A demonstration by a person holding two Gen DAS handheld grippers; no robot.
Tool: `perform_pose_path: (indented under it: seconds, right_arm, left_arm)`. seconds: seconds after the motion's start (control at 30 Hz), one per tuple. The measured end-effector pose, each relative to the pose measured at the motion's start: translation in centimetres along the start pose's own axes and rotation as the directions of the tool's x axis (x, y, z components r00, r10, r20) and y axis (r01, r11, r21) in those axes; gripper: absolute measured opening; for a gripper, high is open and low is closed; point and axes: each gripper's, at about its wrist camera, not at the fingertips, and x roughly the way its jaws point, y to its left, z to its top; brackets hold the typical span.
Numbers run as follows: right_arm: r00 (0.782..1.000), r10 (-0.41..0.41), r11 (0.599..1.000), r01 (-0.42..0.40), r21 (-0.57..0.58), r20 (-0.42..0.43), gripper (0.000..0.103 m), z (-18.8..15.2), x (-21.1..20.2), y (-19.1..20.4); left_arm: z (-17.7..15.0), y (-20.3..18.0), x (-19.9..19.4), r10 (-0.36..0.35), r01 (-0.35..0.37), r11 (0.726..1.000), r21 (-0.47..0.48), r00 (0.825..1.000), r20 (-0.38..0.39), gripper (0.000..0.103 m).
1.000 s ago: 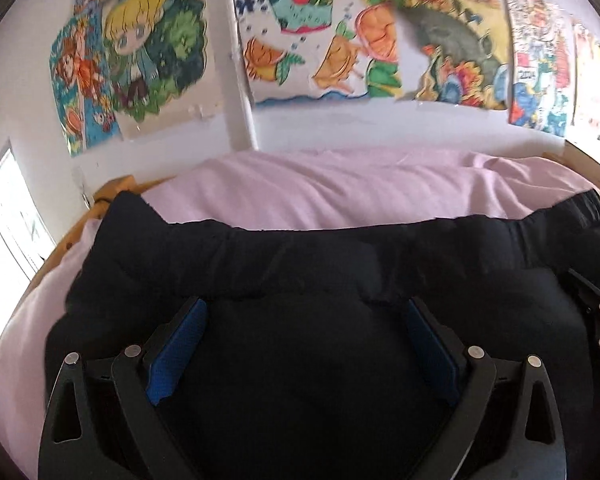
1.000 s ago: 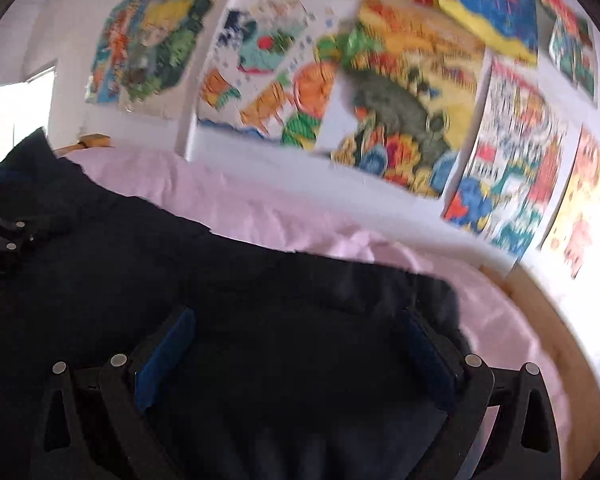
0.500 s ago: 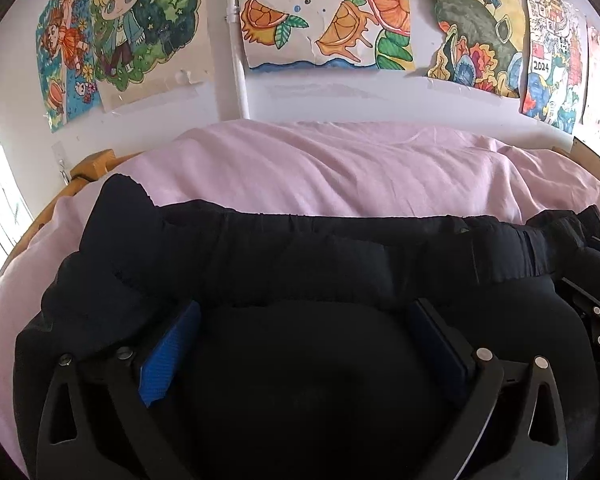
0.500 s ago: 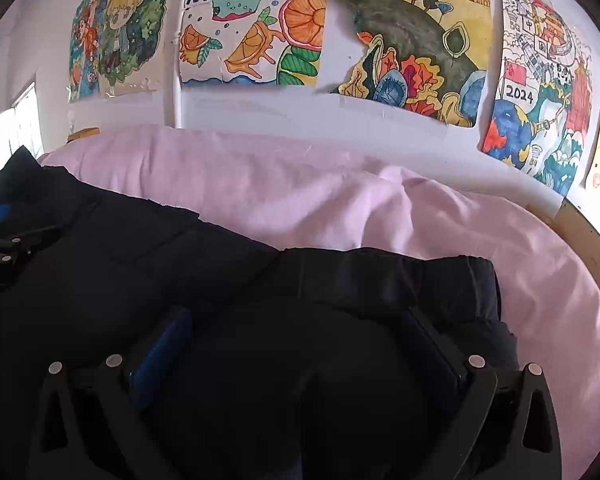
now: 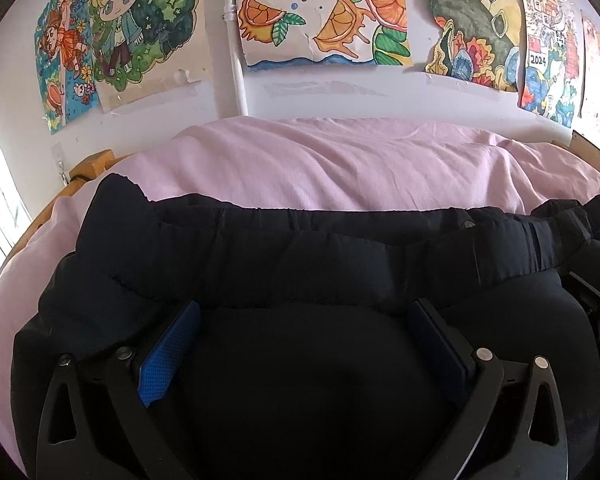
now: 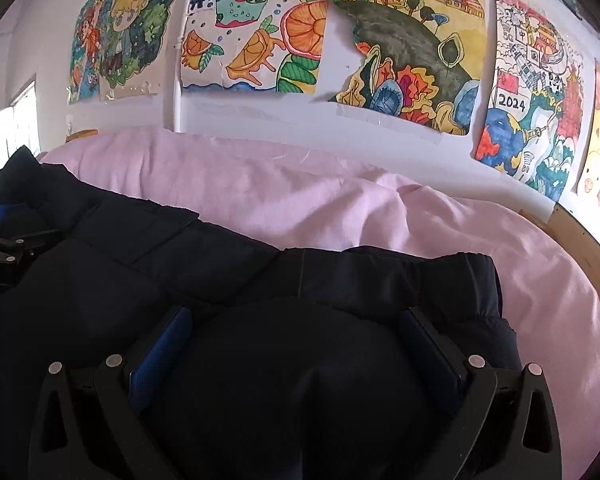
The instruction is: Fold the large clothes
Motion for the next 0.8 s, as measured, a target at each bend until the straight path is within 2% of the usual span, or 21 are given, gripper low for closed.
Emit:
perform_pose_path:
  seconds: [0.1,0.23,0.3,0.37,0.43,0.57,0.6,0.63,0.7,0.8]
  right_arm:
    - [0.999,0.033,0.999,-0.033,0.014,0.010,0.103,0.1,-0.7,-0.4]
    - [0.985,0.155,0.983,-0.161,0.084,0.069,0.103,0.1,-3.9,-2.4]
    - [0.980,0.187,0.978,-0.192,0.081,0.067,0.103,0.3,-5.1,-2.6]
    - [0.975,0.212,0.976,-0.214,0.033,0.074,0.103,0.4,-6.8,-2.1]
    - [0.972,0.223,0.974,-0.220,-0.054,0.071,0.103,-0.1,-8.5,-1.0]
    - [0.985,0.171,0.980,-0.166,-0.105,0.035,0.103,-1.9,-8.7,-0.2]
    - [0.985,0.171,0.982,-0.168,-0.086,0.025,0.103,-2.2,-8.2,-0.5]
    - [0.986,0.165,0.984,-0.163,-0.067,0.016,0.103,-2.4,-7.7,-0.7]
    - [0.987,0.163,0.985,-0.163,-0.052,0.010,0.103,-2.8,-7.1,-1.2]
    - [0.982,0.188,0.982,-0.187,-0.037,0.009,0.103,-3.5,-5.6,-1.6]
  left_arm:
    - [-0.1,0.5,-1.2,-0.035,0.035,0.999,-0.020,0.999,0.001,0.102]
    - [-0.4,1.8,-5.7,-0.161,0.162,0.987,-0.010,0.985,0.056,0.102]
    - [-0.8,2.8,-8.0,-0.159,0.160,0.987,-0.005,0.983,0.094,0.102]
    - [-1.5,4.7,-9.9,-0.160,0.166,0.985,-0.040,0.980,0.122,0.102]
    - [-2.1,6.5,-10.8,-0.131,0.141,0.987,-0.075,0.983,0.128,0.102]
    - [-2.6,9.9,-8.7,-0.042,0.043,0.985,-0.165,0.999,0.009,0.102]
    - [-2.7,10.3,-7.9,-0.042,0.035,0.980,-0.195,0.999,-0.029,0.102]
    - [-2.9,10.9,-7.1,-0.071,0.056,0.970,-0.236,0.996,-0.054,0.102]
    - [-3.4,11.8,-5.8,-0.105,0.085,0.950,-0.302,0.993,-0.053,0.102]
    - [-3.6,10.9,-5.5,-0.089,0.078,0.965,-0.251,0.995,-0.032,0.102]
